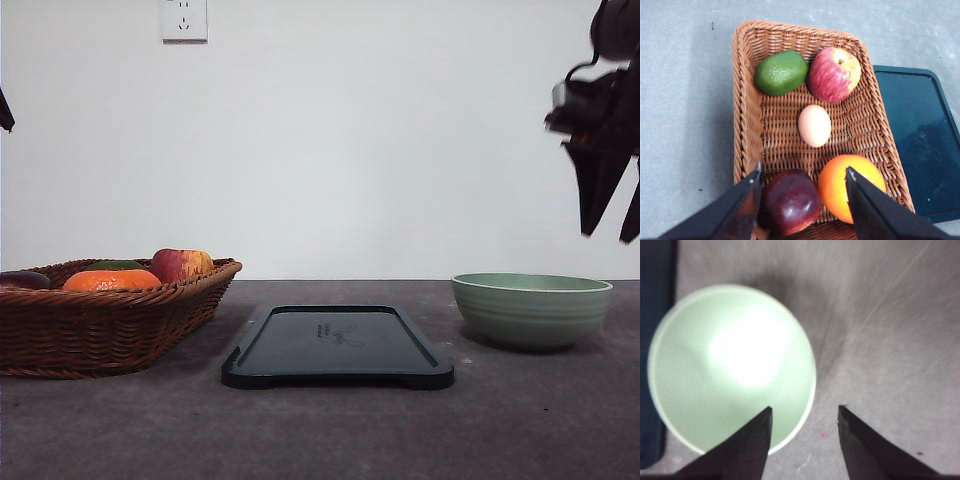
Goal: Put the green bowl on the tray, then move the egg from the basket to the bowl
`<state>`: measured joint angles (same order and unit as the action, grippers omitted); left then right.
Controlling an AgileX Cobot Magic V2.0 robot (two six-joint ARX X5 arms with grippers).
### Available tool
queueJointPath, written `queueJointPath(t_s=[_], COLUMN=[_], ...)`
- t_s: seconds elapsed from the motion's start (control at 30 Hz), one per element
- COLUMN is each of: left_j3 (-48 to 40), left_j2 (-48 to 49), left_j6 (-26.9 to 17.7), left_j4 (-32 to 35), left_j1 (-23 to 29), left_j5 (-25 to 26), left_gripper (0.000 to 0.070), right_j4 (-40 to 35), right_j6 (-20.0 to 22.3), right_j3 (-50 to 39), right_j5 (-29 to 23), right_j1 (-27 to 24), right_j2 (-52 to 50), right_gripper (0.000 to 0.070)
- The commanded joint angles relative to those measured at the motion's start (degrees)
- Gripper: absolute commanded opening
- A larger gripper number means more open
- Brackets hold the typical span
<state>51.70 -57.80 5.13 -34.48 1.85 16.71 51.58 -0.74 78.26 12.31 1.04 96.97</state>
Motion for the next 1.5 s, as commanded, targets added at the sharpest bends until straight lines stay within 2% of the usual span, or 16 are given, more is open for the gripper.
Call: queueJointPath(t_s=[0.0,0.4,0.6,0.67,0.83,1.1,1.27,1.47], left_j3=[1.38,1.38,1.38,1.38,1.38,1.38,1.38,1.38], left_j2=[-0.42,-0.42,-0.42,-0.42,-0.42,-0.42,-0.44,-0.44], left_j6=[-0.81,-0.78,-0.79,-0.79,-0.79,-0.79,-0.79,-0.79], left_j4=[0.68,0.66,0.66,0.66,0.67,0.67,0.80,0.93], left_j1=[-0.04,-0.04,-0.04,-0.04,-0.04,-0.04,-0.04,-0.04], left_j5=[0.28,0.28,0.28,0.28,0.28,0.28,0.28,0.28], left_gripper=[0.0328,0.0328,0.0328,0.0328,0.0328,0.0328,0.0328,0.0328], right_j4=[-0.54,-3.95,-4.23,-4.40,-3.24,11.79,14.47,13.89], right_j6=[0.82,0.81,0.97,0.99,0.93,0.77,-0.33,-3.16], right_j3=[1.22,1.22,1.22,1.22,2.30,14.95,22.56,26.14], right_j5=[-0.06,-1.68,-2.25,-2.25,-2.23,-1.61,-1.61,-0.31], right_j1=[0.46,1.49,1.46,1.46,1.46,2.97,7.42,14.38], right_j2=[2.08,7.50,9.44,9.77,9.77,9.77,9.77,11.27], right_gripper=[0.0251,0.0238,0.0045,0.0001,0.0000,0.0000,0.0000,0.0000])
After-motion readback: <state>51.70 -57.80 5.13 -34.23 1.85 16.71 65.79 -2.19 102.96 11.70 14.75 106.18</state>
